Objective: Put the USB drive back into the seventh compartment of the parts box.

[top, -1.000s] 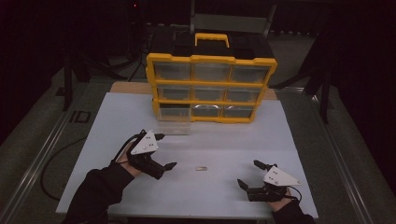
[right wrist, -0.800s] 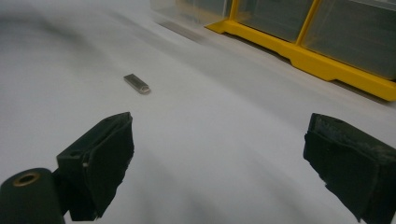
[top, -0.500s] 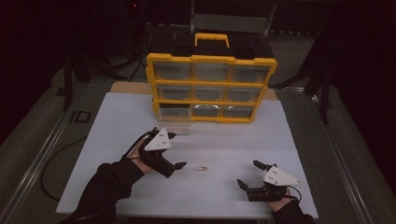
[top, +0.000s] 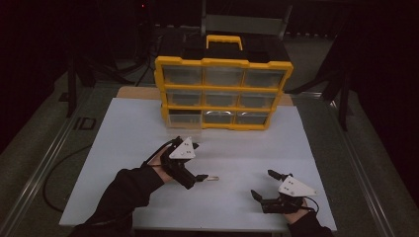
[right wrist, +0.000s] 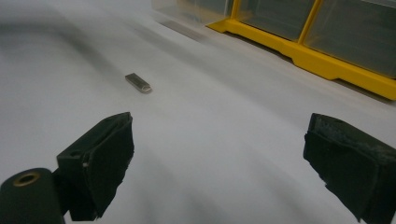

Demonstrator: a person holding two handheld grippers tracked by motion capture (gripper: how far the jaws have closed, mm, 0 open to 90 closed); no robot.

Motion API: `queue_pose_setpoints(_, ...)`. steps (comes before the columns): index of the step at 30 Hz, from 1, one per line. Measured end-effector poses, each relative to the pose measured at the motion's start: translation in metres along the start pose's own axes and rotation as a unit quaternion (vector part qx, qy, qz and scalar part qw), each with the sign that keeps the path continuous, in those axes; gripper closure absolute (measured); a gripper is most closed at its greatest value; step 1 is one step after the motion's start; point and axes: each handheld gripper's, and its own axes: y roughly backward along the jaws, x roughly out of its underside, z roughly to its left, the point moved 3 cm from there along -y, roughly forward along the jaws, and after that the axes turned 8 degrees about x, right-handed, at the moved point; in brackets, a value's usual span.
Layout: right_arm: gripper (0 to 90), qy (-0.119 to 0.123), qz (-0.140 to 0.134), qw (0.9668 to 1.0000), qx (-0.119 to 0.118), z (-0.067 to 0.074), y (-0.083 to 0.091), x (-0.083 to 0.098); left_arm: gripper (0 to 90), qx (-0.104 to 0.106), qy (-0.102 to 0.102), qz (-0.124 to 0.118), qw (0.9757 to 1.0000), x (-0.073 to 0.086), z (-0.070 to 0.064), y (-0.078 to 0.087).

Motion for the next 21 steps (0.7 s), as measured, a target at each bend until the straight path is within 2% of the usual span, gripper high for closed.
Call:
queue_pose_setpoints(10,8.6,-0.001,0.001,1.0000,-0.002,0.001,0.000,0.000,0.2,0.022,0.006,0.010,0.9997,0.001,0.000,-0.018)
queue_pose_setpoints(19,8.6,0.000,0.001,1.0000,-0.003,0.001,0.000,0.000,0.2,0.026,0.016,0.035,0.9989,0.010,0.002,-0.040)
queue_pose_setpoints(21,8.6,-0.001,0.001,1.0000,-0.004,0.001,-0.001,0.000,0.2,0.033,0.010,0.049,0.9982,0.015,0.002,-0.045)
